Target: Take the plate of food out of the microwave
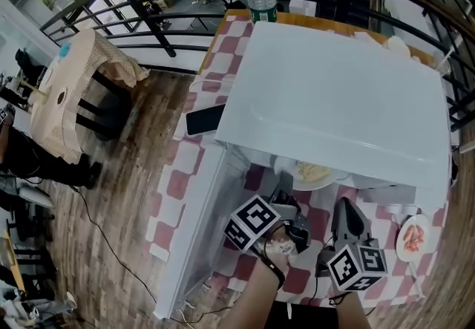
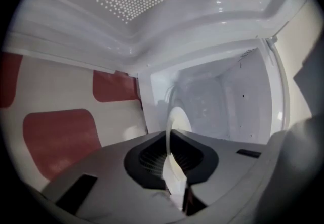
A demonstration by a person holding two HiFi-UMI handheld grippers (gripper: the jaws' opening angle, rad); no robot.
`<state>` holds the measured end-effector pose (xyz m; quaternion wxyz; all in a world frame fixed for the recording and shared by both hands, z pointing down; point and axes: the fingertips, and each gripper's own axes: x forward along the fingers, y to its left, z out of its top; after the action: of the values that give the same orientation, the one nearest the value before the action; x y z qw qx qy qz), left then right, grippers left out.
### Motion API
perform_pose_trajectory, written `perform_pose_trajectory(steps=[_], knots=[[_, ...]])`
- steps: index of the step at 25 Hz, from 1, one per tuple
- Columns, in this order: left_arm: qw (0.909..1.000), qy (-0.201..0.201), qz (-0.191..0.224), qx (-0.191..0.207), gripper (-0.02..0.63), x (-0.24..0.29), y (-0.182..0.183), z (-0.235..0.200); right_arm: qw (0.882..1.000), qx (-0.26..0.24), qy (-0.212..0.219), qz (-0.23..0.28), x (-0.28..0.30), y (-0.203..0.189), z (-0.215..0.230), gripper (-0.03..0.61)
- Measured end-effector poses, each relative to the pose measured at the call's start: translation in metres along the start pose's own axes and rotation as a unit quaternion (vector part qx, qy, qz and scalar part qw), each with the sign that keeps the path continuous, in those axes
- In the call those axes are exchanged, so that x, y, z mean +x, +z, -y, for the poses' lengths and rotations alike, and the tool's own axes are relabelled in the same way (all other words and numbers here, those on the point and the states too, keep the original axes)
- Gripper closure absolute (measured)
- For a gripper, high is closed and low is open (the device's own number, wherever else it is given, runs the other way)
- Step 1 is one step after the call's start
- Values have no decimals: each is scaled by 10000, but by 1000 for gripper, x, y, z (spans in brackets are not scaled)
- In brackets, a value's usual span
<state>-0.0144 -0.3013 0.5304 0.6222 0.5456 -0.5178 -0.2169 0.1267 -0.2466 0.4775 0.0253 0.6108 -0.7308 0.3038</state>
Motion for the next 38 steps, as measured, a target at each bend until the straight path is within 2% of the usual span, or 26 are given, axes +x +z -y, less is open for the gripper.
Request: perform_pose_trajectory(steps=[4,9,11,13,14,16,20,23,24,27,31,35,37,38], knots=[[10000,-17,2,-30,583,-6,-3,-3,9993,369,56,5,1,-1,2,583],[10000,-1,-17,-16,583,-10,-3,-6,9982,580,135,-29,3,-4,3,583],[10000,0,-12,-3,583,-10,-3,-6,9956,906,243,-40,6,-6,4,583],[10000,-4,-16,5,583,-10,-3,-7,9913,1278,299,-56,9,-8,7,576],[10000,-8,-19,5,583,-10,-3,-7,9891,1435,314,-61,12,-11,9,532],[10000,-24,-17,0,583,-10,-3,-7,9833,1783,352,-99,17,-18,12,532],[10000,-70,-56,33,583,-12,-2,-7,9637,2619,501,-118,25,-24,4,531],[9999,-91,-58,75,583,-12,0,-8,9594,2736,680,-110,31,-24,0,454],[9999,-96,-60,78,583,-12,0,-7,9574,2796,705,-117,33,-25,0,446],[9999,-109,-88,91,583,-11,-1,-7,9467,3148,667,-124,37,-29,3,446],[9998,-129,-121,123,583,-11,-1,-7,9402,3382,229,-328,39,-39,14,446],[9996,-151,-159,169,583,-13,-1,-7,9381,3428,404,-290,48,-35,8,447],[9995,-156,-192,197,583,-13,-2,-6,9365,3455,570,-178,52,-30,2,506],[9995,-156,-202,210,583,-14,-2,-6,9360,3459,641,-128,54,-28,0,514]])
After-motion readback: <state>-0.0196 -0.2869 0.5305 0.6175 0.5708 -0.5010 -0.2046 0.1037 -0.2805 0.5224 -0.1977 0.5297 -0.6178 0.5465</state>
